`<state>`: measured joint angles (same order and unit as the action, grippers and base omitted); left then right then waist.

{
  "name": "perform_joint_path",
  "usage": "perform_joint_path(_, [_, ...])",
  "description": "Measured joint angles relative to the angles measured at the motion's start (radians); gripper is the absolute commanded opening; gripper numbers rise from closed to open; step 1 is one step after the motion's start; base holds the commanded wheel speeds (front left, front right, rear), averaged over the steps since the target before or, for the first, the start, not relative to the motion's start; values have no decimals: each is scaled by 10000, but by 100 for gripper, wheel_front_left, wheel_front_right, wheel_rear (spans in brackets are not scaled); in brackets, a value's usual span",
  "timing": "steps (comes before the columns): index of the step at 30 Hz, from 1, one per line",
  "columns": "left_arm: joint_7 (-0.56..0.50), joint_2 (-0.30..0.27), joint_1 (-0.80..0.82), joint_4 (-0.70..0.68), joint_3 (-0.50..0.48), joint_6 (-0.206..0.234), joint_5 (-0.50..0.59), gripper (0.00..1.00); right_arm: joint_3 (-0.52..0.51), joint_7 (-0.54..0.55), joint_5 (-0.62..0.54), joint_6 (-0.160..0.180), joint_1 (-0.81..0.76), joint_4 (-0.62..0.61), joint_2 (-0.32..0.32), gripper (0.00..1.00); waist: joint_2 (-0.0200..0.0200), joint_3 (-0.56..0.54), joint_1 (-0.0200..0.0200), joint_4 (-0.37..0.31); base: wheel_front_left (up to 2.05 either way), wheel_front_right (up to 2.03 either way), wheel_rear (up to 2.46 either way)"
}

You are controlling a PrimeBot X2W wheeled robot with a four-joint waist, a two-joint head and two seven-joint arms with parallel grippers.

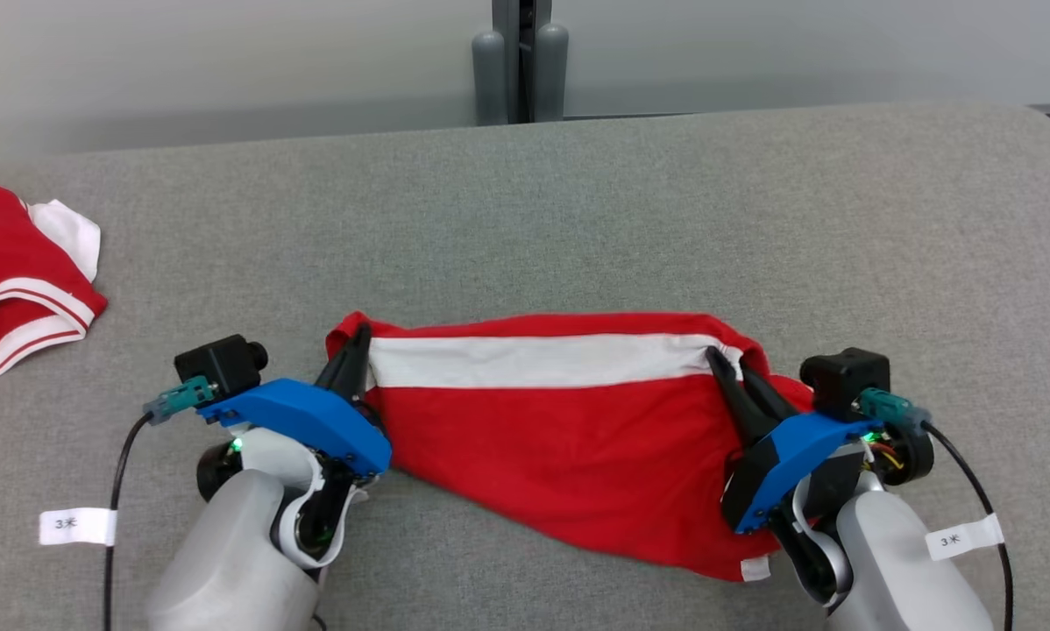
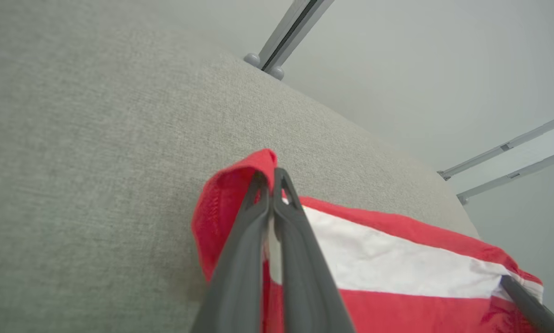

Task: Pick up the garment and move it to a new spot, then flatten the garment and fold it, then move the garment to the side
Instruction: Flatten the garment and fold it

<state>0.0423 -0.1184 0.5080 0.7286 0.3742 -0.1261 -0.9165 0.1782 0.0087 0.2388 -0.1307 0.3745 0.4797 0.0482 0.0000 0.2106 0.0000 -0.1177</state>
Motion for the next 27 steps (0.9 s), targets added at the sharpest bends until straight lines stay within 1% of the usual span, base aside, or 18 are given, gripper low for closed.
perform_joint_path(6, [477,-924,-223,-1565,479,-31,107,0,-368,-182,2,-2,-23,-848,102,0,0,-424,0,55,0,0,0])
perform_joint_path(9, [564,-1509,-369,-2625,606,-35,236,0,-506,-94,29,-2,-124,-1601,326,0,0,-727,-1,111,0,0,0])
perform_joint_path(13, [359,-2303,-455,-4537,596,44,543,0,-518,259,-33,-2,-155,-3012,708,0,0,-1157,-1,128,0,0,0])
perform_joint_path(18, [-305,-3436,-495,-7327,261,729,984,0,-516,961,-77,-2,-105,-4951,1016,0,0,-1680,-2,6,0,0,0])
perform_joint_path(22, [-1058,-4151,-370,-9421,-61,1300,1185,0,-571,1565,2,-2,-73,-6362,1122,0,0,-1951,-3,-172,0,0,0])
perform_joint_path(24, [-1498,-4405,-262,-10209,-153,1534,1179,0,-562,1891,21,0,-70,-6934,1172,0,0,-1984,-3,-226,0,0,0])
perform_joint_path(27, [-2105,-4690,-60,-10886,-274,1732,1062,0,-456,2408,146,0,-48,-7605,1250,0,0,-1848,-3,-244,0,0,0])
